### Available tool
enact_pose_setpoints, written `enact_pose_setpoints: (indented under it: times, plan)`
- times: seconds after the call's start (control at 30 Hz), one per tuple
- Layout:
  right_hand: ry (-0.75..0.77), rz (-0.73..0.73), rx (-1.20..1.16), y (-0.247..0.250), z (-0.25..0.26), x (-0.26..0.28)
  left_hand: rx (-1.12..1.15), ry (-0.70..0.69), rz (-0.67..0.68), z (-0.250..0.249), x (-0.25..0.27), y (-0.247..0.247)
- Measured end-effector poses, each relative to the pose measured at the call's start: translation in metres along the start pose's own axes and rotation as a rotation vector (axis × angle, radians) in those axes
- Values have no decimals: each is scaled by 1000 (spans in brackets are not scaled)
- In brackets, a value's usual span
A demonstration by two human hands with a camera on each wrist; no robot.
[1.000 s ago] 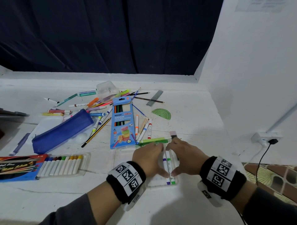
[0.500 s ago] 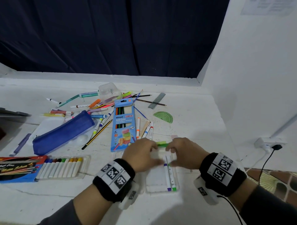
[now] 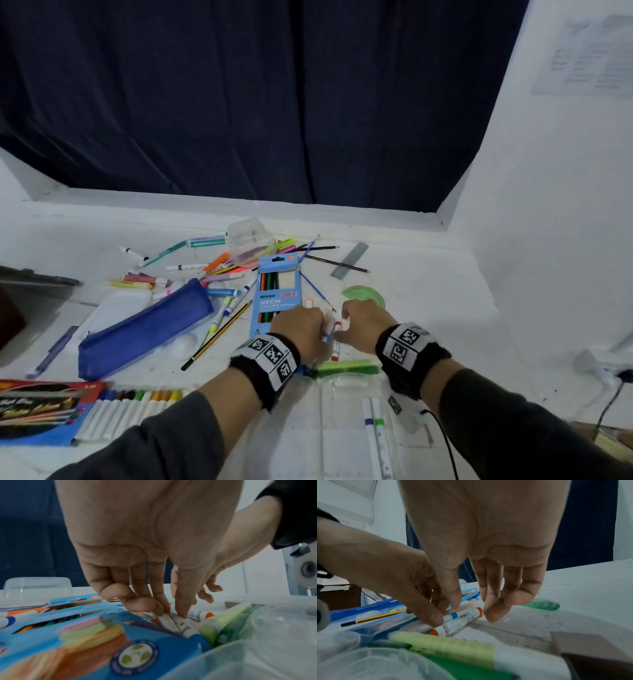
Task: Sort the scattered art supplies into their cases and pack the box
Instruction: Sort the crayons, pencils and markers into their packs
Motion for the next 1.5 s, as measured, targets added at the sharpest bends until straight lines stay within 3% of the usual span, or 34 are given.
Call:
enact_pose_setpoints:
  times: [0.17, 0.27, 0.37, 0.5, 0.57, 0.77, 1.0, 1.23, 1.5]
  plan:
    - [-34, 61, -121, -6, 4, -11, -131, -58, -3, -10, -1, 2]
    - [-107, 134, -272, -9, 5, -12, -62, -44, 40, -8, -3, 1]
    - [-128, 162, -280, -10, 3, -9, 13, -16, 89, -5, -4, -1]
    - [-131, 168, -320, -10, -3, -8, 84, -26, 32, -1, -4, 11]
    - [-116, 108, -327, -3, -5, -7, 217, -1, -16, 5, -4, 23]
    - [-17, -286, -377, 39, -15, 11, 742, -15, -174, 21, 9, 74]
    - [101, -492, -740, 80, -12, 67, 1107, -132, -140, 22, 52, 99]
    - [160, -339, -847, 46, -5, 122, 1170, -218, 38, 9, 96, 58]
    - [108, -137, -700, -20, -3, 152, 950, -275, 275, -3, 130, -23]
Point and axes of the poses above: each hand's wrist, its own x-axis away from the middle knuckle, its own y-axis out of the back of the hand, z = x × y, the point moved 4 cm from there along -x, towards the middle knuckle, and after that the axes turned 4 degrees about y, right-handed, at the moved point
